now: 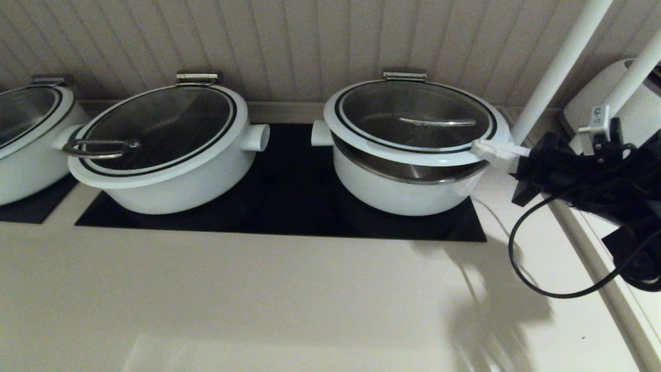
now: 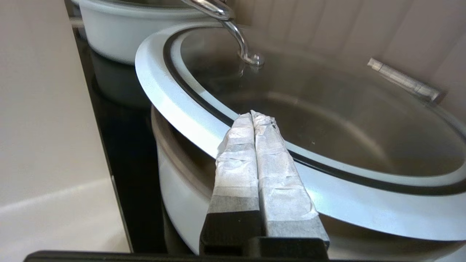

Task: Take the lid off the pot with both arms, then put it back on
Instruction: Close the pot lid

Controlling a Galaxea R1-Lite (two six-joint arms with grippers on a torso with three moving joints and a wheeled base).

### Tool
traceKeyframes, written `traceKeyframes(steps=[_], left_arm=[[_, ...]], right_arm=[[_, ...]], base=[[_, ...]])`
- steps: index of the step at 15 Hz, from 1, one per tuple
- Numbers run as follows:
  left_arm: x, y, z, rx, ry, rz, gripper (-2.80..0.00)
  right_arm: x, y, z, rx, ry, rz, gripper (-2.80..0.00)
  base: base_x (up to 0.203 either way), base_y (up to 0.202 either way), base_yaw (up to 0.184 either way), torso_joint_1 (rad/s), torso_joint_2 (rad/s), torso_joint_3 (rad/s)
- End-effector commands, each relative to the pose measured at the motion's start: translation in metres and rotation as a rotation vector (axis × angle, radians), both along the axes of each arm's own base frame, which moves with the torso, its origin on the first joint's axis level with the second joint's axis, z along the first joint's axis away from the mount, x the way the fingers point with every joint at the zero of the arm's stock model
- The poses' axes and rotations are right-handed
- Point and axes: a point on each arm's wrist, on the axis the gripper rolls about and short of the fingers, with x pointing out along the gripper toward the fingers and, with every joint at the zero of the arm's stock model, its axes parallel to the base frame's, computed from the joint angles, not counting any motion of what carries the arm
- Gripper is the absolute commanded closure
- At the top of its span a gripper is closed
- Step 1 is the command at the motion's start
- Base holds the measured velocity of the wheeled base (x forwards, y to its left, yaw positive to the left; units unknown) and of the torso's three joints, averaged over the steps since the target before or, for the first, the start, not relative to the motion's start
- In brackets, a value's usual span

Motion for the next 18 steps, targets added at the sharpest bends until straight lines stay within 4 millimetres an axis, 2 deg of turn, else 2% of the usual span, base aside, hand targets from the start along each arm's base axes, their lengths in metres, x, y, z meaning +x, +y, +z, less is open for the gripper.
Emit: traceKeyframes(steps=[1, 10, 18], left_arm=[[0.000, 0.000, 0.000, 0.000, -0.001, 0.001, 0.00], [0.000, 0.000, 0.000, 0.000, -0.001, 0.001, 0.00], [0.000, 0.000, 0.000, 0.000, -0.001, 0.001, 0.00]], right_arm=[[0.005, 0.001, -0.014, -0.011, 0.032, 0.004, 0.00], [0.012, 0.001, -0.038, -0.025, 0.096, 0.000, 0.00], [0.012, 0.001, -0.039, -0.025, 0.100, 0.000, 0.00]], base=[[0.000, 0.000, 0.000, 0.000, 0.00, 0.000], [0.000, 0.000, 0.000, 0.000, 0.00, 0.000], [0.000, 0.000, 0.000, 0.000, 0.00, 0.000]])
